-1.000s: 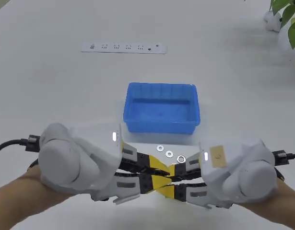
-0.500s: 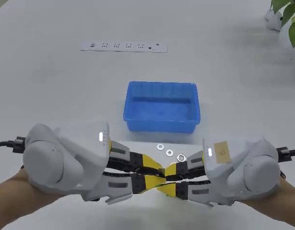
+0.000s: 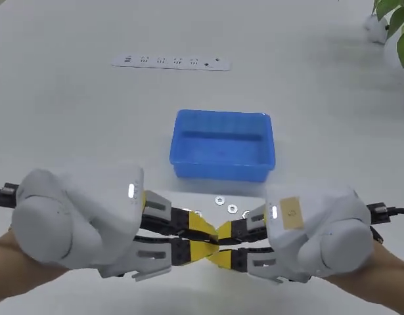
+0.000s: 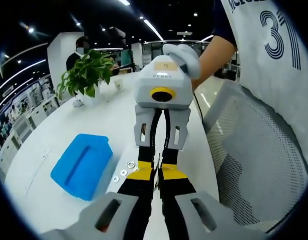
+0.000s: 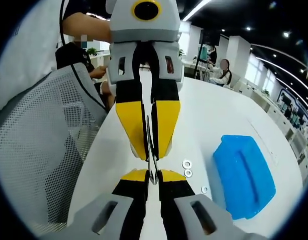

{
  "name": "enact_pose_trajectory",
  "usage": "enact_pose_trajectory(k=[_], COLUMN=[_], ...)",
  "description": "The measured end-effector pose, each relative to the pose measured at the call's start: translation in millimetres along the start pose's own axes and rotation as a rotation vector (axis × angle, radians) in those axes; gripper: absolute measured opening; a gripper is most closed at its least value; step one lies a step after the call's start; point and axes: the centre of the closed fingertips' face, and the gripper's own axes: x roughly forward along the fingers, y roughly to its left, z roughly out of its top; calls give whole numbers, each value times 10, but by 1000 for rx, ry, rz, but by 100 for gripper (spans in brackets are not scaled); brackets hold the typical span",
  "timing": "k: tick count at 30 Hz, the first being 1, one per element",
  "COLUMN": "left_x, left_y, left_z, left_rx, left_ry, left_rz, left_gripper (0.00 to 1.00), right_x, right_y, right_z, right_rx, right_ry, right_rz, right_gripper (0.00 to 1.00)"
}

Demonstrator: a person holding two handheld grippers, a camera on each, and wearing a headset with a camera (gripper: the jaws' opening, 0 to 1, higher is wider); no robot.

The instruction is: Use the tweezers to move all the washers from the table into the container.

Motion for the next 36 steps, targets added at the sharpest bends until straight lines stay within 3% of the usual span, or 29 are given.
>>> enact_pose_trajectory(k=[9,15,26,36], left_x=[-227,-249,-234,-224], left_y=[251,358,439,471], left_z=[-92,-135,-133,-171], left_rx=[-34,-40,-63,-77], left_ry=[-1,-1,-24,-32], left_rz=[72,93,102,104], left_gripper=[8,8,8,8], right_x=[151,217,242,283], right_y=[-237,-362,-495,-506], right_z=[175,180,138,113], right_rx=[-12,-25,-3,3], right_ry=[-13,-1,14,18], right_rz=[-29,-51,-91,-80], right_gripper=[10,11,15,14])
